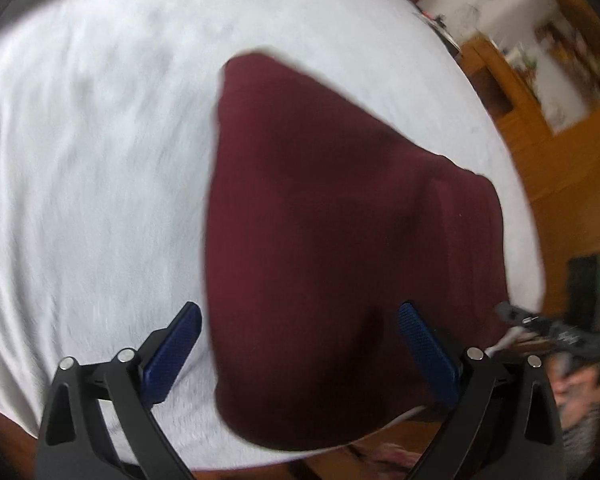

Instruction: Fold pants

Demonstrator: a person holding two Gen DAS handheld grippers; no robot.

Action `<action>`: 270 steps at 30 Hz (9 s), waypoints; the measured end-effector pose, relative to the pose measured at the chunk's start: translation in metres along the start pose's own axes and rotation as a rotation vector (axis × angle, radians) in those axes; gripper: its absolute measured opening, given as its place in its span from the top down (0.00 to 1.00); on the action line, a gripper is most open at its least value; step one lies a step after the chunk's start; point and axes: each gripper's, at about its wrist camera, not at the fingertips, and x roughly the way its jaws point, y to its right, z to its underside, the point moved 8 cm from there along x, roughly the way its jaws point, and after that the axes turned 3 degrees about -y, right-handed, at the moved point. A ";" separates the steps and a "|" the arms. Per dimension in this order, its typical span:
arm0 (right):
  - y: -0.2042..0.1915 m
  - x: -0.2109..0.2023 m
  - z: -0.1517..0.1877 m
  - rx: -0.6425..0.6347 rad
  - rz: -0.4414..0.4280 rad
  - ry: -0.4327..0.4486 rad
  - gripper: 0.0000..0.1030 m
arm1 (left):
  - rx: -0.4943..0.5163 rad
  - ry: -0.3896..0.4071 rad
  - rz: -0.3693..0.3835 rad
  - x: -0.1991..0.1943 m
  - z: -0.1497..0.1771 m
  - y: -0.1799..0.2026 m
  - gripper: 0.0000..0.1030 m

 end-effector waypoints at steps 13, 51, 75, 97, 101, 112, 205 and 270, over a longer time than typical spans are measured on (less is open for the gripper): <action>0.000 -0.003 0.000 0.015 -0.029 -0.001 0.82 | -0.109 -0.043 0.148 0.007 0.013 -0.019 0.46; -0.020 -0.012 0.013 -0.125 0.035 -0.036 0.92 | -0.090 -0.055 0.072 -0.004 0.032 -0.019 0.29; -0.008 0.014 -0.126 -0.085 0.015 0.025 0.77 | -0.011 -0.064 0.030 0.003 -0.070 -0.024 0.29; 0.016 -0.009 -0.149 -0.015 -0.040 0.114 0.70 | -0.033 -0.068 0.005 0.017 -0.069 0.007 0.25; 0.014 -0.017 -0.150 -0.022 -0.066 0.133 0.69 | -0.041 -0.069 0.023 0.016 -0.074 0.011 0.21; -0.006 0.015 -0.146 -0.081 -0.094 0.041 0.95 | -0.067 -0.072 0.020 0.037 -0.106 0.017 0.32; -0.016 0.015 -0.147 -0.065 0.440 0.250 0.03 | 0.023 0.242 -0.405 -0.013 -0.134 0.053 0.04; -0.064 0.033 -0.100 -0.063 0.528 0.160 0.03 | 0.145 0.272 -0.438 -0.044 -0.076 0.106 0.04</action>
